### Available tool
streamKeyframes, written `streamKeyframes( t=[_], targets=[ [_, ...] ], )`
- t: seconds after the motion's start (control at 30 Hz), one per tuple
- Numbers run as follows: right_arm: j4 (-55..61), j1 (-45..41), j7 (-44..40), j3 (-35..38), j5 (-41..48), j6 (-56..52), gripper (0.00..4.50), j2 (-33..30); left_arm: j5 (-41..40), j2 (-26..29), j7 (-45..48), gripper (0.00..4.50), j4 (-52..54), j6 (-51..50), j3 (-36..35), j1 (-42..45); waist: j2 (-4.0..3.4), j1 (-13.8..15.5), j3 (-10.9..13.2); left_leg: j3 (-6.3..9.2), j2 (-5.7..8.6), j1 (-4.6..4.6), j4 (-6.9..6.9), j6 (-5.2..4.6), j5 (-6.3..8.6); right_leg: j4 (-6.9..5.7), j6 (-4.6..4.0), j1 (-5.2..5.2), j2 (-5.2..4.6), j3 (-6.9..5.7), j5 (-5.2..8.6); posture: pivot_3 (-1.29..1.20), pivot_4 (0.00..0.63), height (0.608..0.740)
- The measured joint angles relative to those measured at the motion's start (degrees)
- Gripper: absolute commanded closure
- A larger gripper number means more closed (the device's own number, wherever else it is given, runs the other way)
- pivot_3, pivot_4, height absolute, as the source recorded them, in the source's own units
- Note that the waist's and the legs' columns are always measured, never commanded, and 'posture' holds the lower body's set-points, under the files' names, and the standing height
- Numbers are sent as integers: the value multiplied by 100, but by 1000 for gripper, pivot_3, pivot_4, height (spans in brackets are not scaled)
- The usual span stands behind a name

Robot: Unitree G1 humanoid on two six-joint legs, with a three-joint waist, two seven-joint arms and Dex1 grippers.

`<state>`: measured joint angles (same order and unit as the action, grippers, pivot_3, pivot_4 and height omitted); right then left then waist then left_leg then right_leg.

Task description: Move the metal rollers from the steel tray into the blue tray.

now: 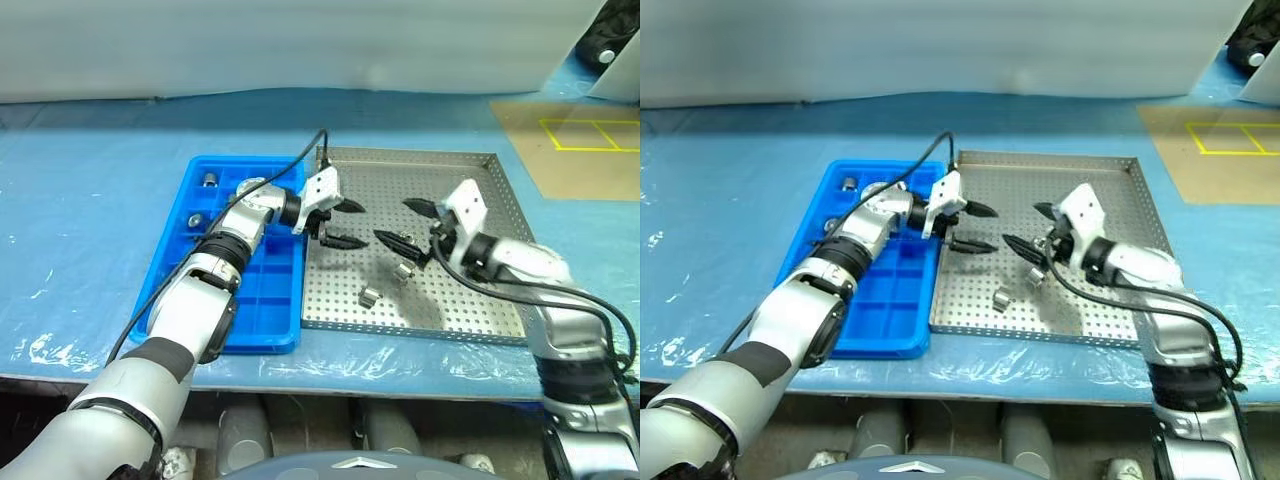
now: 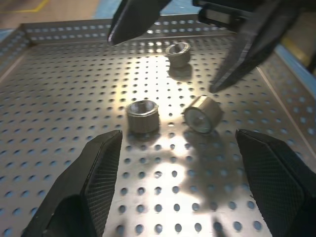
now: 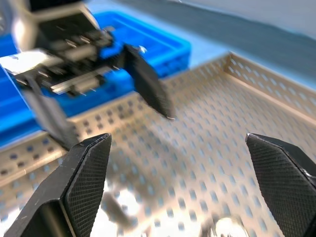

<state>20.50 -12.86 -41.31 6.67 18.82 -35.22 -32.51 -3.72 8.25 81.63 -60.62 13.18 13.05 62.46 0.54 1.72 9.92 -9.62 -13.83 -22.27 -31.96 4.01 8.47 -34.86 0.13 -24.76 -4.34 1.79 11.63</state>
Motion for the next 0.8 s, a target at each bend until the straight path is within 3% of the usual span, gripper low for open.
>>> streamKeyframes(
  t=[0.27, 0.8],
  targets=[
    [658, 476, 427, 292, 231, -357, 0, -20, -10, -76, 1010, 637, 556, 9, 444, -301, -1, -151, -1, -20, 2, 20, -16, -40, 25, 4, 0, 17, -8, 12, 0, -505, 150, 740],
    [985, 722, 791, 294, 405, -543, 0, -91, 1164, -505, 162, 637, -299, 1523, 966, -212, -2, -273, -1, -24, 4, 18, -25, -58, 36, 17, 1, 24, -11, 13, 1, -544, 150, 740]
  ],
)
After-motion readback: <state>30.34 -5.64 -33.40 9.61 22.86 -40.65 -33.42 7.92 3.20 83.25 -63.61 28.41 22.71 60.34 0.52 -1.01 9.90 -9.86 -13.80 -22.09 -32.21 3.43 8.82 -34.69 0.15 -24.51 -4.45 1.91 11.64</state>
